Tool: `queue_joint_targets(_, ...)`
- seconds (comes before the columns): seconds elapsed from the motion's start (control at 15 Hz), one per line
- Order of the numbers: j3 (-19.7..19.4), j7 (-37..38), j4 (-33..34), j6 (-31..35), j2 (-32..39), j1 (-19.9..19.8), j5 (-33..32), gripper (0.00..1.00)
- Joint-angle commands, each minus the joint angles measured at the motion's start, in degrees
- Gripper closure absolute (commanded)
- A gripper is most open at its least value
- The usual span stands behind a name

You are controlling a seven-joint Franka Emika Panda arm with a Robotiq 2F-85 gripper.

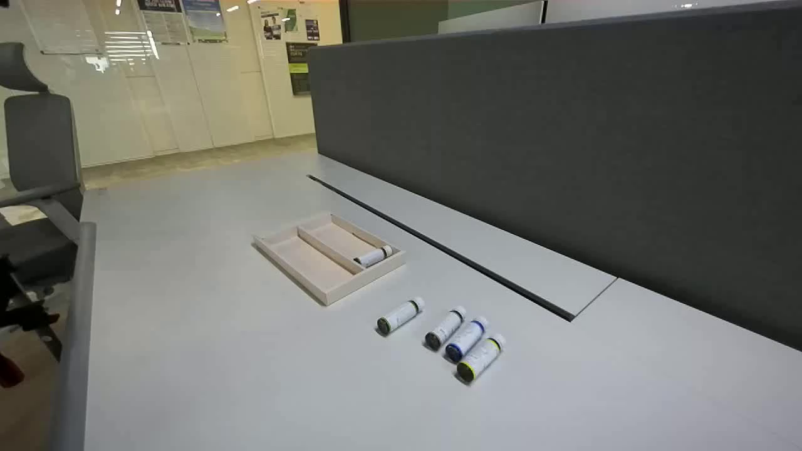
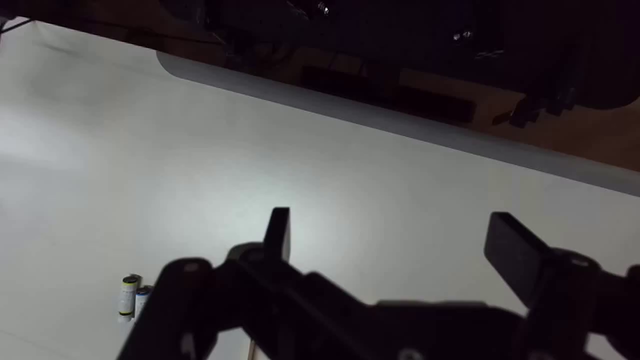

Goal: Remove the bottle from the tray and put it on the table

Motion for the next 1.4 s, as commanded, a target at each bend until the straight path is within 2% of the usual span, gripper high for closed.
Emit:
queue_joint_targets(0.0, -1.2, 0.5, 0.1, -0.1, 0.2, 1.4, -0.5, 0.0)
queue_joint_targets(0.6, -1.2, 0.5, 0.1, -0.1, 0.1, 1.4, -0.5, 0.0)
queue_joint_targets(0.8, -2.1, 1.4, 0.4, 6.8, 1.6, 0.5, -1.3, 0.0)
queue_joint_targets(1.07, -4.3, 0.1, 4.0, 18.2, 9.3, -1.4, -3.9, 0.0)
queue_joint_targets(1.33, -9.8, -12.7, 14.0, 22.1, 21.8, -1.9, -0.8, 0.0)
